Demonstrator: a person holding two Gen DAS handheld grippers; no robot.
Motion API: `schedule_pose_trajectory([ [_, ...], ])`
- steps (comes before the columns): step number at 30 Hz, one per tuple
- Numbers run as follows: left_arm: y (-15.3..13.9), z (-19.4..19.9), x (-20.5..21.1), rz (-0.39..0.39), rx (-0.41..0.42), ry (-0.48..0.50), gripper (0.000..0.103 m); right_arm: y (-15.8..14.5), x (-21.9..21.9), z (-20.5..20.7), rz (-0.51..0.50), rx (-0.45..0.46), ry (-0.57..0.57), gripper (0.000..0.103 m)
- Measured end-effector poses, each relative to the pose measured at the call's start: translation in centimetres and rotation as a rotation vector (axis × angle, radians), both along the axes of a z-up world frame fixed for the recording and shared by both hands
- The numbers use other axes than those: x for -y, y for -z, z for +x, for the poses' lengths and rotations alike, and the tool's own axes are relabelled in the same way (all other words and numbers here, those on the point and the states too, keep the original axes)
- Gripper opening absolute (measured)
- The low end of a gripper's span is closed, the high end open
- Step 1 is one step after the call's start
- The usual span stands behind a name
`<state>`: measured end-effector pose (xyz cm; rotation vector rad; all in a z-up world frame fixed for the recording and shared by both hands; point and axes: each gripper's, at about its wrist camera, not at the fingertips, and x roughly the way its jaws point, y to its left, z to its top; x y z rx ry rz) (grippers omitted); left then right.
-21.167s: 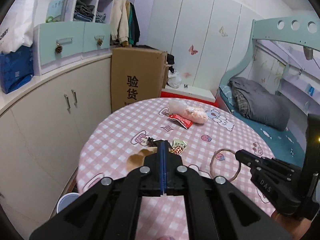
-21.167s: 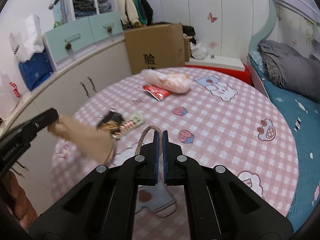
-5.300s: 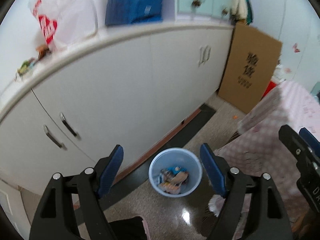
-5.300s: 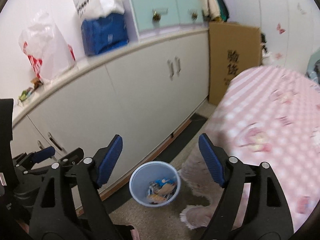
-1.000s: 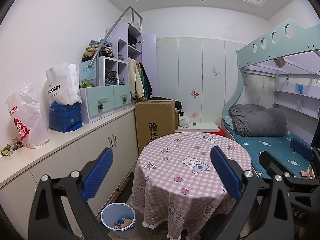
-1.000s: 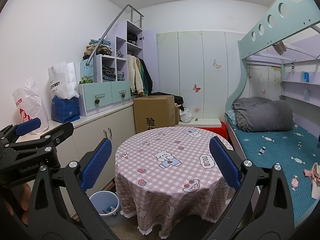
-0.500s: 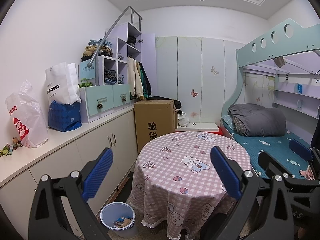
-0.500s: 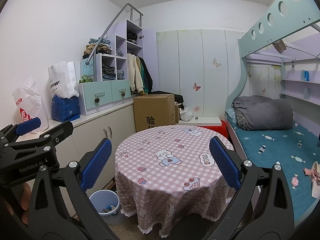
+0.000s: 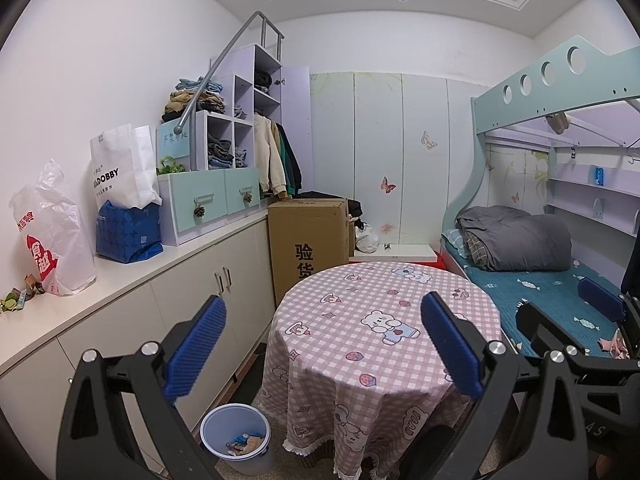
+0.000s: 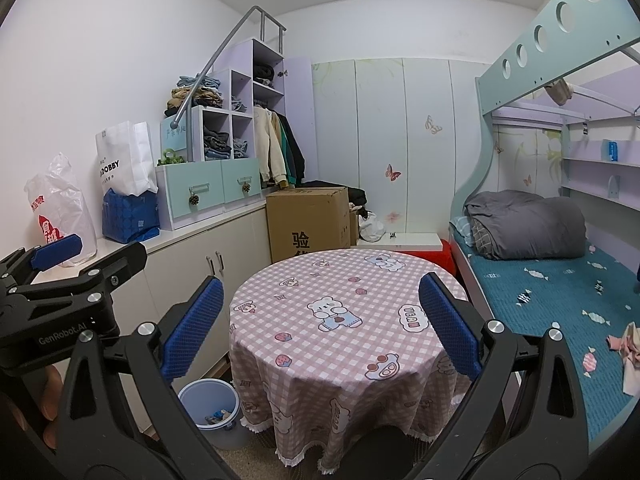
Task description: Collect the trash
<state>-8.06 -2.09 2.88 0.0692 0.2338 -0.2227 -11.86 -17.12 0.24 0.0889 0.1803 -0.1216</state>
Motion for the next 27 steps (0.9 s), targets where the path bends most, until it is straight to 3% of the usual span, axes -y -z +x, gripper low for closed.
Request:
schedule_pose_trajectory([
  [27,0.12,0.02,-0.12,0.003,-0.002,0.002,0.096,0.05,0.09,0.02,0.001,-0.003,0.0,0.096],
])
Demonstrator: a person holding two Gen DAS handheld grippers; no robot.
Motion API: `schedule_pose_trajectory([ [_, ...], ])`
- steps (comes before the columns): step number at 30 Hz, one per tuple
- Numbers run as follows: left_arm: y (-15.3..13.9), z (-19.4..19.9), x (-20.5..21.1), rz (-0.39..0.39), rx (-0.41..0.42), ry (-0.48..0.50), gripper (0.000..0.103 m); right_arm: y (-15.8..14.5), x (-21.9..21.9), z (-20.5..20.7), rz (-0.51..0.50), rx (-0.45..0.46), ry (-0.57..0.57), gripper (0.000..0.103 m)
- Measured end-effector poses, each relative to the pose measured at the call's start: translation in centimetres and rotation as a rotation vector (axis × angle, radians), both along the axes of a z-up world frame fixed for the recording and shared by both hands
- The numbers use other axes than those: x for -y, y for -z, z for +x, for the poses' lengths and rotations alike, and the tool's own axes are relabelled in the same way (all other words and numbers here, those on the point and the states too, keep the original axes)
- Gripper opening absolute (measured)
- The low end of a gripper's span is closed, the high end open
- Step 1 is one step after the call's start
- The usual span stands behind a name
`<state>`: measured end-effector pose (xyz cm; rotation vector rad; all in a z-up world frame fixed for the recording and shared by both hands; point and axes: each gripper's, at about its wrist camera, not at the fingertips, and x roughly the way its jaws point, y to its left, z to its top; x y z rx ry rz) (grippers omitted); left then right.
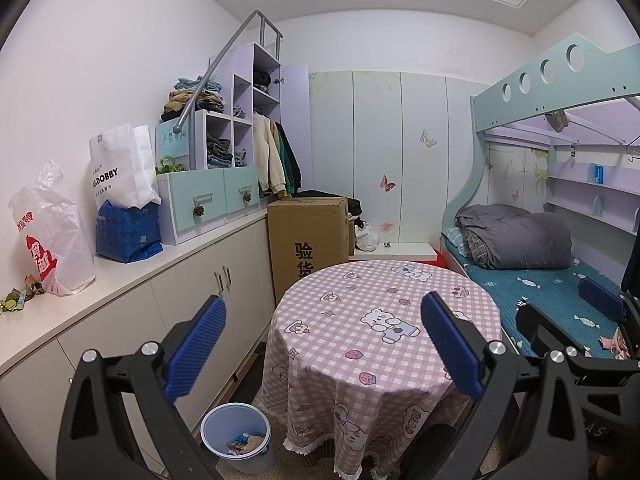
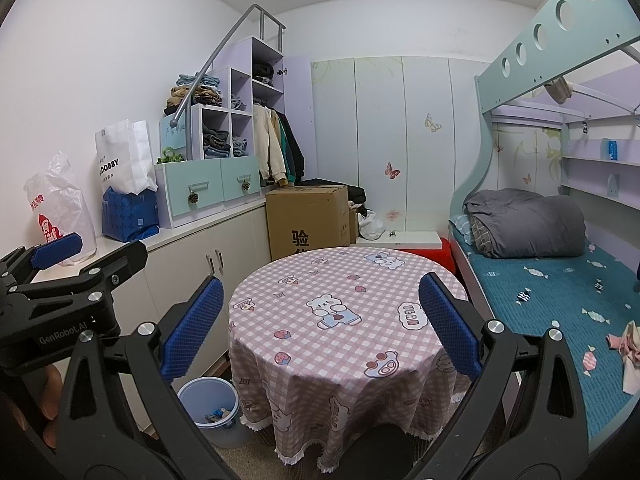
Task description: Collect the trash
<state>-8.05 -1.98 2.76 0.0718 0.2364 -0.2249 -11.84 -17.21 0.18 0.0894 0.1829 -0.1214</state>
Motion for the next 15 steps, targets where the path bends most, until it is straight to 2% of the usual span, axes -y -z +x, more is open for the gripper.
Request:
schedule_pose_trajectory([
  [15,0.18,0.05,-0.12,0.001,-0.001,0.003,0.096,0.17,-0.02,-0.07,0.001,-0.003,0.001,0.096],
])
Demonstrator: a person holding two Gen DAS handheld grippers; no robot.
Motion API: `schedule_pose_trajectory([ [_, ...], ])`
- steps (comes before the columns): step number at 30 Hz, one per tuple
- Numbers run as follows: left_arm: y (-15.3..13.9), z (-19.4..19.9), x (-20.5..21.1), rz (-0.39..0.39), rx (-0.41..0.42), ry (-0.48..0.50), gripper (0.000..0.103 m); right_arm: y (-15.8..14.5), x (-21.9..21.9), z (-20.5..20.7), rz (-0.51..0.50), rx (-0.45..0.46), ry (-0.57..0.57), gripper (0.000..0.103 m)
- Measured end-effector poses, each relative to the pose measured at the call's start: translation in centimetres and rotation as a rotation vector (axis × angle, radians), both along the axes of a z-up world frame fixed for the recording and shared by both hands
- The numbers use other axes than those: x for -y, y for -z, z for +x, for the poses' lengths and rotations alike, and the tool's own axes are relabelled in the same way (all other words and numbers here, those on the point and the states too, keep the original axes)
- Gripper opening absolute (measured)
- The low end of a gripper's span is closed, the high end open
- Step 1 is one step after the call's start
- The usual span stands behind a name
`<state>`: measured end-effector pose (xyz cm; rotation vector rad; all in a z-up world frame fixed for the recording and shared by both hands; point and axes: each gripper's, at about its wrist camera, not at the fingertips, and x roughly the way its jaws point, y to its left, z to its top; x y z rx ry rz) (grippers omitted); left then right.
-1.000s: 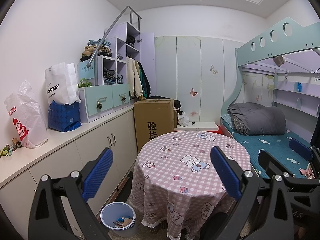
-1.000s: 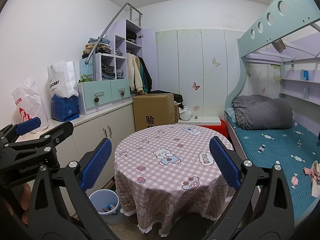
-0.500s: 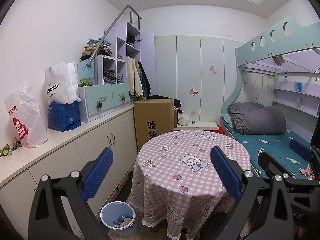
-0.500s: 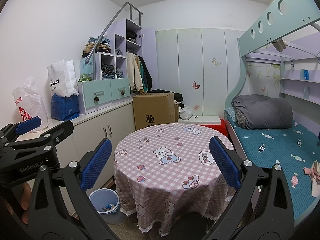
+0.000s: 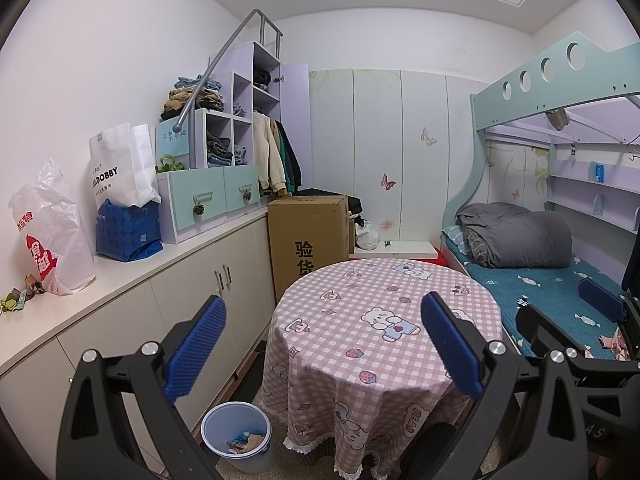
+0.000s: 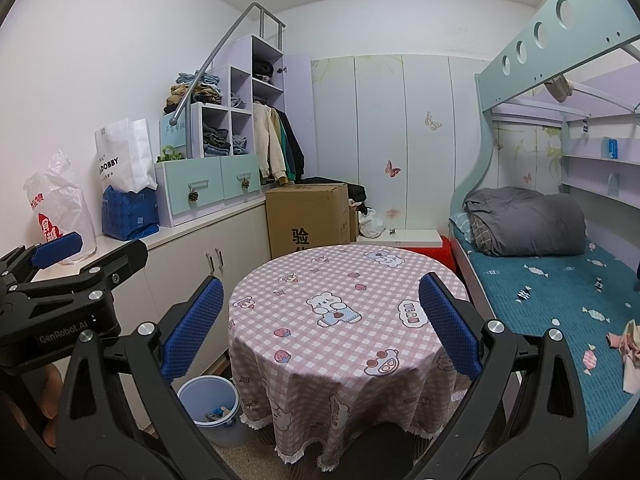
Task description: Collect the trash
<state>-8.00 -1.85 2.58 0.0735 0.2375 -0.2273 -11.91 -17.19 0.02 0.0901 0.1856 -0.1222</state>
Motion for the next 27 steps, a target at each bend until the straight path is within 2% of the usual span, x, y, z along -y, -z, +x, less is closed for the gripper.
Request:
schedule_pose_trajectory([
  [27,0.09,0.04,-0.03,0.002,-0.002,0.001,0.096,0.85,-0.05,-0.62,0.004,-0.006,0.001,0.096],
])
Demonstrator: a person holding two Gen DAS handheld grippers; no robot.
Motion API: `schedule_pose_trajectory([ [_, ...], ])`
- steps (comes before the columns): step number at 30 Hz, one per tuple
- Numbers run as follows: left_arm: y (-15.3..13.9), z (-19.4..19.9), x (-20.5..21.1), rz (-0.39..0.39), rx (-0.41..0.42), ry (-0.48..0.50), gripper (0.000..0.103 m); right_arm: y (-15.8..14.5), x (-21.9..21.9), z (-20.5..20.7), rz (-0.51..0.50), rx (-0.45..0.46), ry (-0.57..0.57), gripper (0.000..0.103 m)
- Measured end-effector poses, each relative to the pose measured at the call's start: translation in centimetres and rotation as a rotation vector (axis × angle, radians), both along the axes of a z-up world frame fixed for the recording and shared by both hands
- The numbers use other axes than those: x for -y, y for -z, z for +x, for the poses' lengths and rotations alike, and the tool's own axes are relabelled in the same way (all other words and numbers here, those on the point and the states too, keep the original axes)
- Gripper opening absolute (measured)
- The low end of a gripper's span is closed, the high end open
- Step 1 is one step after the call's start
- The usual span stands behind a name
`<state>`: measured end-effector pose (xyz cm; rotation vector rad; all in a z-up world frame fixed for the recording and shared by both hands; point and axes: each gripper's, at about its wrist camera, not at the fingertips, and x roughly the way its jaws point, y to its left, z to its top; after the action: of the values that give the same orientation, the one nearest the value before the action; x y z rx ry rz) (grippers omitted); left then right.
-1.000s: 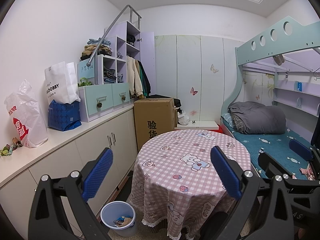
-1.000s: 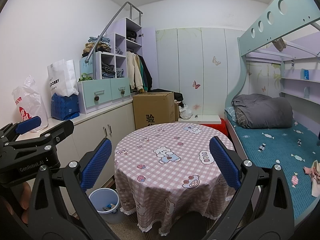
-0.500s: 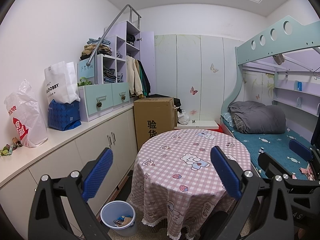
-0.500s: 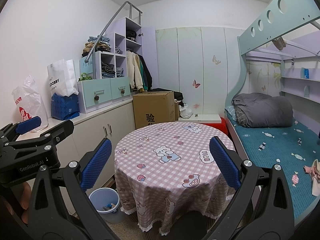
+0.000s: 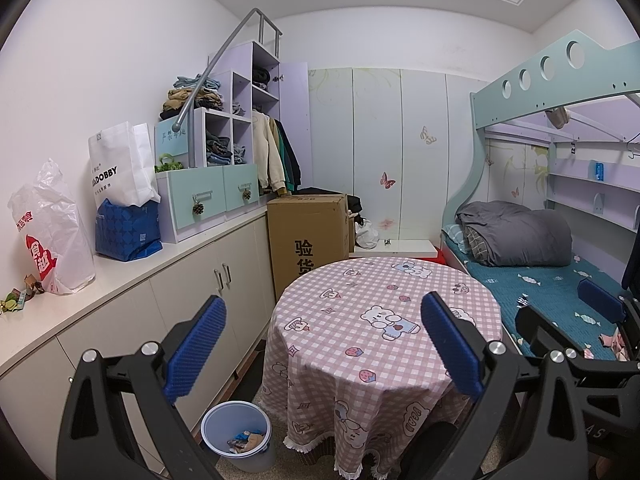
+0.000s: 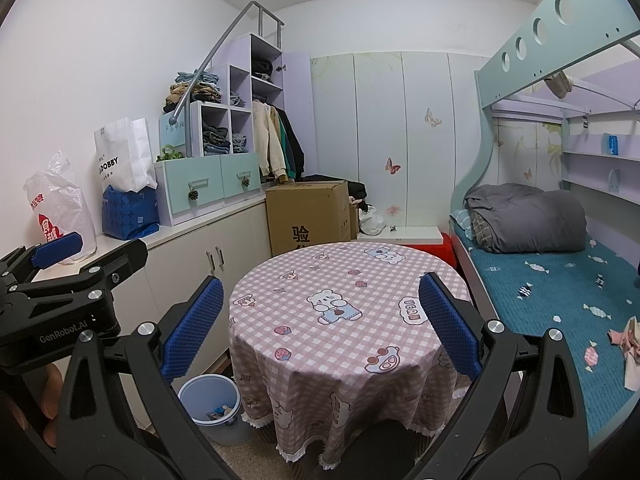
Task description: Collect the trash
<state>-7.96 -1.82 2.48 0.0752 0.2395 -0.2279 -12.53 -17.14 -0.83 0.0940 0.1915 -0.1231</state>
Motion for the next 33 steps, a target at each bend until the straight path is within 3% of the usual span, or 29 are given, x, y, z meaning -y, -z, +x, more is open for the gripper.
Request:
schedule_pose_trajectory([
  [33,0.46,-0.01,-0.28,0.003,-0.003,0.003,0.096,0.06,0.05,0.37,0.003,-0.005,-0.002,0.096],
])
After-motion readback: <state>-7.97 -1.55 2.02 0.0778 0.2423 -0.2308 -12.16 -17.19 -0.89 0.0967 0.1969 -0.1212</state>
